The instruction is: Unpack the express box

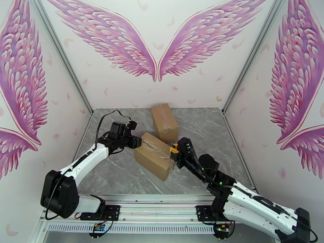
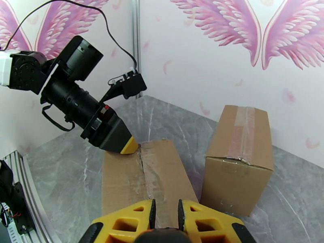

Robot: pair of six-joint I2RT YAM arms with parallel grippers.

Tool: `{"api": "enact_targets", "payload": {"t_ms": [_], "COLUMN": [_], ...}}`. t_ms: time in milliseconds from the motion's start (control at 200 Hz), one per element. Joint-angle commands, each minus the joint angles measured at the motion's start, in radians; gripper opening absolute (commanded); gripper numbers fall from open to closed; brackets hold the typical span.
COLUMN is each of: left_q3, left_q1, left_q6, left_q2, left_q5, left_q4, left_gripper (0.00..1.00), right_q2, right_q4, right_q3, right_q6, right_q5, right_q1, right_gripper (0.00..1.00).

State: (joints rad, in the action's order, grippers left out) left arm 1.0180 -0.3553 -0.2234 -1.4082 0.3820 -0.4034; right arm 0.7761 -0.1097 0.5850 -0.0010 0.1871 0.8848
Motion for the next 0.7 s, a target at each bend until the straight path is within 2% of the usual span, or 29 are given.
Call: {"api": "enact_targets", "payload": {"t_ms": [0, 160, 290, 535, 695], "left_q3": [-0.013, -0.05, -0.067, -0.075, -0.053], "left_q1": [0.008, 0.044, 0.061, 0.059, 0.027], "left_q6": [-0.006, -0.043, -0.052, -0.061, -0.088], "left_q2": [-0.039, -0.045, -0.047, -0.029, 0.059], "left_q5": [-0.041, -0.074, -0.084, -0.068, -0.07], "left_q4": [-0.023, -0.017, -0.022, -0.016, -0.022], "left_gripper": [0.31, 0.15, 0.1, 0.09, 0.14], "right_q2": [-0.007, -0.046, -0.086, -0.104, -0.104], "right_q4": [0.047, 0.07, 0.084, 0.094, 0.082], "right_q3": [0.027, 0.014, -0.01, -0.019, -0.014], "right_q6": [-0.02, -0.033, -0.035, -0.034, 0.02], "right_q5": [0.009, 0.045, 0.067, 0.097, 0.207], "right_q1": [0.005, 0.005, 0.005, 0.003, -0.002], "right_gripper": [0.0, 0.0, 0.0, 0.0, 0.0]}}
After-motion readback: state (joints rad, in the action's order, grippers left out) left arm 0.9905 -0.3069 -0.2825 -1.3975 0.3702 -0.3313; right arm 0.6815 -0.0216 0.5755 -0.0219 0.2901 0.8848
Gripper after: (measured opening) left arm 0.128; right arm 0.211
